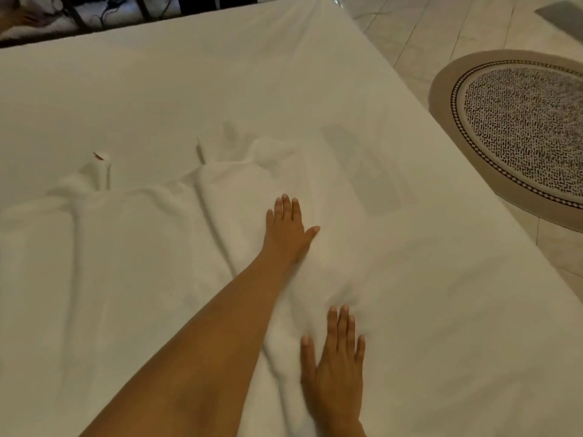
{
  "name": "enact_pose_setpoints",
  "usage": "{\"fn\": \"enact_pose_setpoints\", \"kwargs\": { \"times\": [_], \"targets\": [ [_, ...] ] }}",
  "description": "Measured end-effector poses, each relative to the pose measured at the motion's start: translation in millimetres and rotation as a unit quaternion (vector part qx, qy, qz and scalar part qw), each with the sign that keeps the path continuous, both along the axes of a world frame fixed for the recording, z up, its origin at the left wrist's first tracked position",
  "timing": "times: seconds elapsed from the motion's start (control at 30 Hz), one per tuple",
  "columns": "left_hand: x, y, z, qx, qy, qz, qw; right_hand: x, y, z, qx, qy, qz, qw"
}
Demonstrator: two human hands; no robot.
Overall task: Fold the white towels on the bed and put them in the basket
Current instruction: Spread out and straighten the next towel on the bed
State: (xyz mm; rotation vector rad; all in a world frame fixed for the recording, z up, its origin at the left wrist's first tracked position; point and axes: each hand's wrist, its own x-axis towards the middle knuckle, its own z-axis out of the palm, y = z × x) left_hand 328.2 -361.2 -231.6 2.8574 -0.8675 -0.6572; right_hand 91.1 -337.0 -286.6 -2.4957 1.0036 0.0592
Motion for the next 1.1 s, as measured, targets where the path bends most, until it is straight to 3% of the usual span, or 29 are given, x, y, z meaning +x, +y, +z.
{"fn": "enact_pose_setpoints", "kwargs": {
  "times": [0.2,0.37,0.53,0.77,0.97,1.1],
  "targets": [
    [-1,-24,-30,0.007,-0.036,0.065,0.997,-2,2,-13,-0.022,-0.006,0.001,1.000],
    [6,-41,-24,0.027,-0.029,0.136,0.990,-2,1,-13,-0.025,-0.006,0.007,1.000],
    [1,-35,-11,0.007,-0.055,0.142,0.988,0,2,-8,-0.041,-0.009,0.017,0.999],
    [8,37,41,-0.211,0.002,0.130,0.969,0,15,24,0.016,-0.129,0.036,0.991],
    [8,133,62,-0.215,-0.041,0.136,0.966,-4,66,56,-0.039,-0.196,0.140,0.970],
    [-2,210,71,-0.193,-0.091,0.173,0.962,-4,127,69,-0.074,-0.196,0.183,0.961]
  ]
}}
